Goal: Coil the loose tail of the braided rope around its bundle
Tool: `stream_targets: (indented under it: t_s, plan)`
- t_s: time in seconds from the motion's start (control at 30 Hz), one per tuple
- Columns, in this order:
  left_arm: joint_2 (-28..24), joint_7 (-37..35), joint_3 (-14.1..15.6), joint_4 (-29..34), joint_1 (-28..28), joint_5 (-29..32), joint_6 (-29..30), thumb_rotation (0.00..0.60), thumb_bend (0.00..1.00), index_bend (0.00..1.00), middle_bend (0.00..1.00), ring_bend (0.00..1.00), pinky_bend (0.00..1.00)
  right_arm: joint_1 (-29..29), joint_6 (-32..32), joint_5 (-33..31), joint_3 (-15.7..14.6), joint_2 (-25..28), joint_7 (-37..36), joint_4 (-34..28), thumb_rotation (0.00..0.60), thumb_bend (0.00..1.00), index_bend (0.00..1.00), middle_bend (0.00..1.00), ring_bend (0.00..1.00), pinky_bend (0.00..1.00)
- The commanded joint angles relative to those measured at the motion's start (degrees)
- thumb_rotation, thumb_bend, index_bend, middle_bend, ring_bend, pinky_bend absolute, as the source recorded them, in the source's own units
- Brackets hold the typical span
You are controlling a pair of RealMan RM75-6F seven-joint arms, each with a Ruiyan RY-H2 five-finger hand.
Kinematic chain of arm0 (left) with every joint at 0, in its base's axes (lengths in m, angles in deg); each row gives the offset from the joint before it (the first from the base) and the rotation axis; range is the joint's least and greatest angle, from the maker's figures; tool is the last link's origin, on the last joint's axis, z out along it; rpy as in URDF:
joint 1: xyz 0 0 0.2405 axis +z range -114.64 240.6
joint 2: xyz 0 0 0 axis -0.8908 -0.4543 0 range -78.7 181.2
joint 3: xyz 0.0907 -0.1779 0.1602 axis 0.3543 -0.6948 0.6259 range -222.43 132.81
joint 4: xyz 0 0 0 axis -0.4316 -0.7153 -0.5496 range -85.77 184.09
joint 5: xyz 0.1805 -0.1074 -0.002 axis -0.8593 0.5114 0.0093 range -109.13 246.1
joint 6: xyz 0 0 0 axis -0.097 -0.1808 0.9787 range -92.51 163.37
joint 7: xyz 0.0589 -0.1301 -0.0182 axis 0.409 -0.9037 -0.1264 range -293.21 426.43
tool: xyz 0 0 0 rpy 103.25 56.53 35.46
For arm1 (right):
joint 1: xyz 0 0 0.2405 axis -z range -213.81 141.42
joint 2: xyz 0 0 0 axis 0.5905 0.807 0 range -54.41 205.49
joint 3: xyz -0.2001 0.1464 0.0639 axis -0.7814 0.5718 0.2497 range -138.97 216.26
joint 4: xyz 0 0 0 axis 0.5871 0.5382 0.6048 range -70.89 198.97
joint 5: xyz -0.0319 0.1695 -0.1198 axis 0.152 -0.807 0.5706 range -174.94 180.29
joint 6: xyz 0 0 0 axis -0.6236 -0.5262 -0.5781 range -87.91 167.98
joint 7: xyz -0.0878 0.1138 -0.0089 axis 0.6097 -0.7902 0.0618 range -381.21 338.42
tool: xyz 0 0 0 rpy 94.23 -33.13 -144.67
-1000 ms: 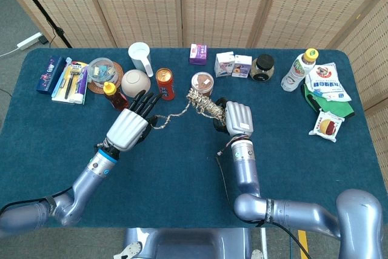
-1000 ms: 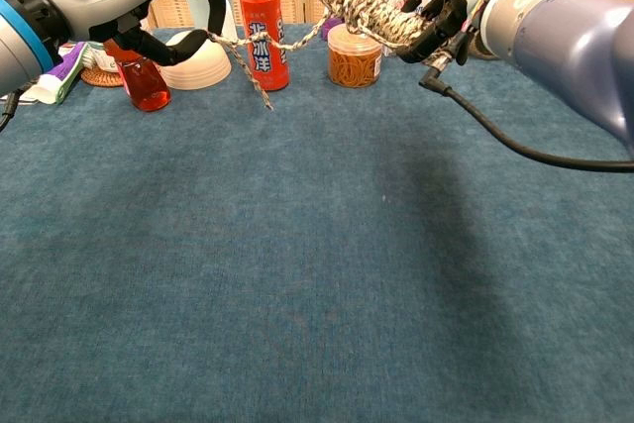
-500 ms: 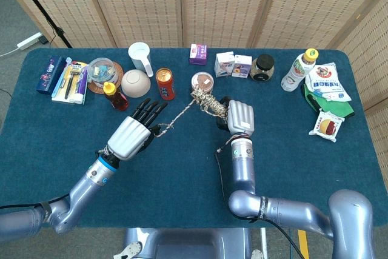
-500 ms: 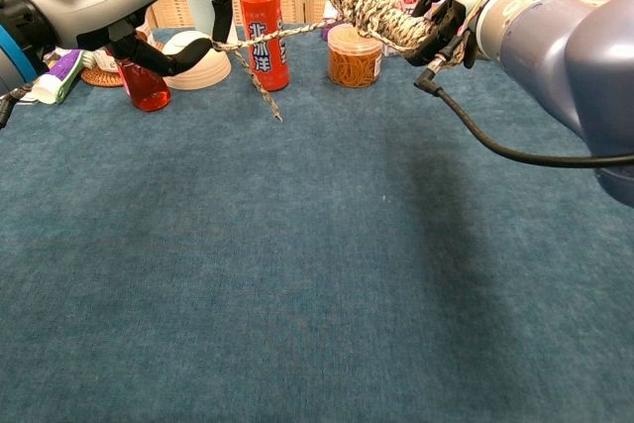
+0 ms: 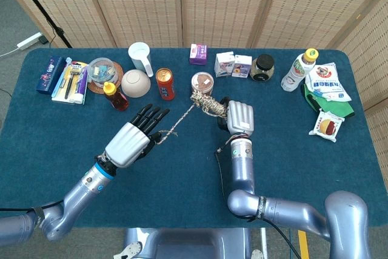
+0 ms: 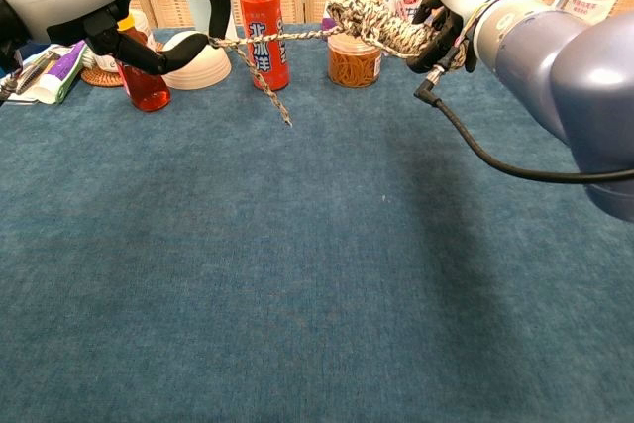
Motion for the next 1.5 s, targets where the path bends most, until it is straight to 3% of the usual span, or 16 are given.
stream_targets:
  t_s: [0.03,0.37,0.9,1.23,1.5]
  plan:
    - [-0.70,0.22,0.35,1.41,0.42,-1.02,0.02,0.600,0.49,0.76,0.00,0.00,0.00,-0.12,-0.13,0.00,0.34,-0.38,0.44,0.45,0.600,0.56,0.69,0.60,0.42,0.66]
    - [-2.22,-0.38,-0.50,4.63,1.00,-1.60,-0.43,0.600,0.49,0.76,0.00,0.00,0.00,0.05,0.01,1.13,-0.31,-1.27,2.11,1.85,0.600,0.56,0.69,0.60,0.42,0.66]
    - [1.50,1.28,-7.32,9.32,-1.94,9.08,-5.98,0.600,0.49,0.76,0.00,0.00,0.00,0.63,0.38,6.48,-5.23,-2.95,6.63,2.78,0.600,0.56,0.69,0.60,0.42,0.66]
    - [4.85,2.05,-11.91,11.15,-4.27,17.48,-7.85,0.600,0.49,0.76,0.00,0.00,0.00,1.47,1.92,8.73,-7.13,-2.58,7.61,0.42,0.600,0.56,0.69,0.60,0.42,0.66]
    - [7.10,4.23,-14.98,9.35,-6.05,21.61,-6.78,0.600,0.49,0.76,0.00,0.00,0.00,3.00,5.01,11.05,-9.27,0.27,6.64,-6.37,0.600,0.56,0.69,0.60,0.42,0.66]
